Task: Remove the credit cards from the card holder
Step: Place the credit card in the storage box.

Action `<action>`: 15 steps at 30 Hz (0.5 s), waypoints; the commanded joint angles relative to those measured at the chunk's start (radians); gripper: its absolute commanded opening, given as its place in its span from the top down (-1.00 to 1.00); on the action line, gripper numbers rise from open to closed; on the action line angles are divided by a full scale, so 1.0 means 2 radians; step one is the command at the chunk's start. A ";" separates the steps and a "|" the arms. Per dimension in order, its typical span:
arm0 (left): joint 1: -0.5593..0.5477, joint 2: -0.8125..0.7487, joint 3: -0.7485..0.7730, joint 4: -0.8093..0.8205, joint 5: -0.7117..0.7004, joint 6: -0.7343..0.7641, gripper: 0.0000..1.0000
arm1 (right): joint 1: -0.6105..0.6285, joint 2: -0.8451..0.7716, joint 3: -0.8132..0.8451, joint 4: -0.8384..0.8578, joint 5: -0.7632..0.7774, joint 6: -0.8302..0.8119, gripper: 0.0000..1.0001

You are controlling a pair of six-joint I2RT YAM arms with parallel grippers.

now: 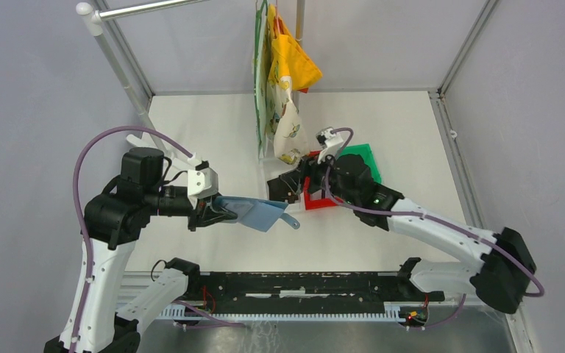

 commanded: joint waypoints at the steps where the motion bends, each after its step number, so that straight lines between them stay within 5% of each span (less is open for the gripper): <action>1: -0.002 -0.010 -0.003 0.039 0.018 0.010 0.96 | 0.003 -0.062 -0.016 0.029 -0.085 -0.014 -0.39; 6: -0.002 -0.009 -0.014 0.048 0.014 0.010 0.96 | 0.021 -0.072 -0.012 0.030 -0.170 -0.036 -0.40; 15: -0.002 -0.003 -0.024 0.060 -0.006 0.024 0.90 | 0.120 -0.064 0.003 0.055 -0.171 -0.076 -0.38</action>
